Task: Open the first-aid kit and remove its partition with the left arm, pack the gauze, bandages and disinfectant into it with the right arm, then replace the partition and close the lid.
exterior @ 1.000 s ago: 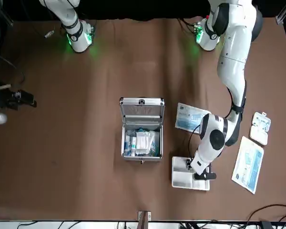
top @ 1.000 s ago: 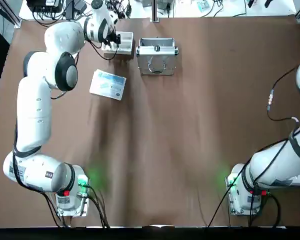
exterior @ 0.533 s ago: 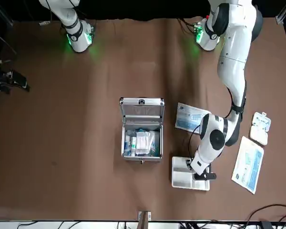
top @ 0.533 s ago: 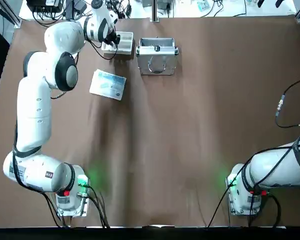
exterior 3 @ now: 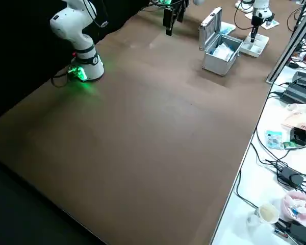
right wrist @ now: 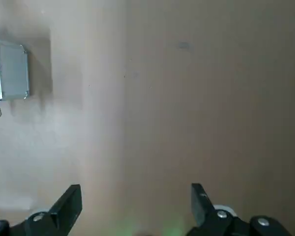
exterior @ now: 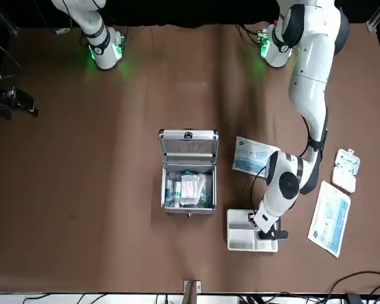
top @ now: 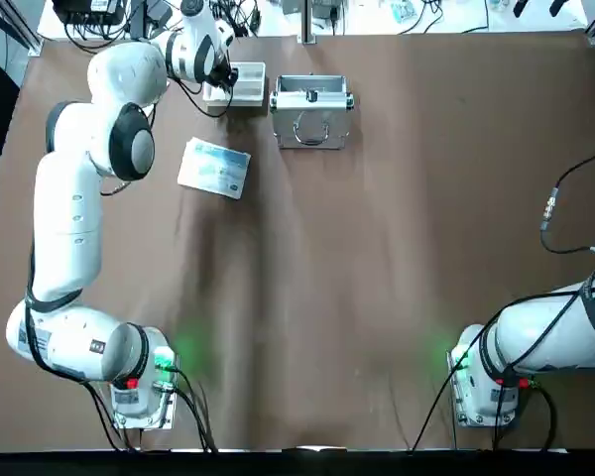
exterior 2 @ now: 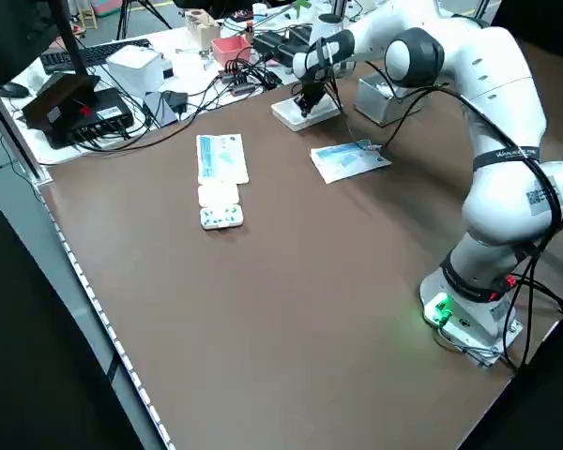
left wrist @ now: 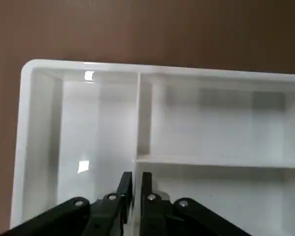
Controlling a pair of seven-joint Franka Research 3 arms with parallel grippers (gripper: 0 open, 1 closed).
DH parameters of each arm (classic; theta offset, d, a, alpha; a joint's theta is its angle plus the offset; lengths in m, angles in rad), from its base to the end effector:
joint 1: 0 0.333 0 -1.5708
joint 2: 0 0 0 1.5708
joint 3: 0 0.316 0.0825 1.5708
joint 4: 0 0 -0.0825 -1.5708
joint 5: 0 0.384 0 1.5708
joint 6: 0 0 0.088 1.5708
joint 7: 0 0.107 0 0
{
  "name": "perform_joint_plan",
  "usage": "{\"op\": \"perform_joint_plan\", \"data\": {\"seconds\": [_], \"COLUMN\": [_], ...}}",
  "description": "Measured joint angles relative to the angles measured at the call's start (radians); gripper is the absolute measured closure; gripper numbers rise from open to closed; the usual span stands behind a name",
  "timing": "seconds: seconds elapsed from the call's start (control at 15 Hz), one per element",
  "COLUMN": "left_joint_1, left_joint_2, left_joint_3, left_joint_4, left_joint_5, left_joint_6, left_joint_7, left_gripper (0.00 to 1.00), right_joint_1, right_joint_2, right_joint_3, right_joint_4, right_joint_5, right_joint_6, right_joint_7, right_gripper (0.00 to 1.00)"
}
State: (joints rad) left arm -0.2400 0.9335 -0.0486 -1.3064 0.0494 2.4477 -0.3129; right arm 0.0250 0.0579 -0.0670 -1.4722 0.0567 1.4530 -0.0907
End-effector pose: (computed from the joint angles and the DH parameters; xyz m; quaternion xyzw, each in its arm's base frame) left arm 0.7348 -0.2081 0.1952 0.9945 0.0067 0.0994 0.0316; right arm 0.5603 -0.0157 0.6285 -0.9986 -0.0265 0.0366 0.0288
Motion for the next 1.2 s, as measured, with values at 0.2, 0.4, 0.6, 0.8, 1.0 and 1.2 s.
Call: {"op": "perform_joint_plan", "data": {"seconds": [0.2,0.4,0.6,0.8,1.0,1.2], "left_joint_1": [0.0,0.005,0.015,0.016,0.014,-0.003], "left_joint_2": [-0.001,-0.012,-0.055,-0.117,-0.182,-0.232], "left_joint_3": [0.0,0.002,0.004,0.004,0.002,-0.003], "left_joint_4": [0.004,0.018,0.024,0.025,0.026,0.026], "left_joint_5": [0.001,0.001,0.001,0.001,0.001,0.001], "left_joint_6": [0.0,-0.002,-0.053,-0.111,-0.162,-0.199], "left_joint_7": [0.0,0.0,0.0,-0.001,-0.004,-0.033], "left_gripper": [0.96,0.97,0.97,0.97,0.97,0.97], "right_joint_1": [0.003,0.003,0.001,-0.001,-0.001,-0.005], "right_joint_2": [0.0,0.0,0.0,0.0,0.0,0.0], "right_joint_3": [0.0,-0.002,-0.011,-0.015,-0.016,-0.017], "right_joint_4": [0.0,-0.002,-0.001,-0.001,-0.001,-0.001], "right_joint_5": [-0.001,-0.005,-0.01,-0.011,-0.011,-0.012], "right_joint_6": [-0.003,-0.007,-0.007,-0.006,0.0,0.004], "right_joint_7": [0.0,0.0,-0.001,-0.001,-0.001,-0.001], "right_gripper": [0.02,0.02,0.02,0.02,0.02,0.02]}}
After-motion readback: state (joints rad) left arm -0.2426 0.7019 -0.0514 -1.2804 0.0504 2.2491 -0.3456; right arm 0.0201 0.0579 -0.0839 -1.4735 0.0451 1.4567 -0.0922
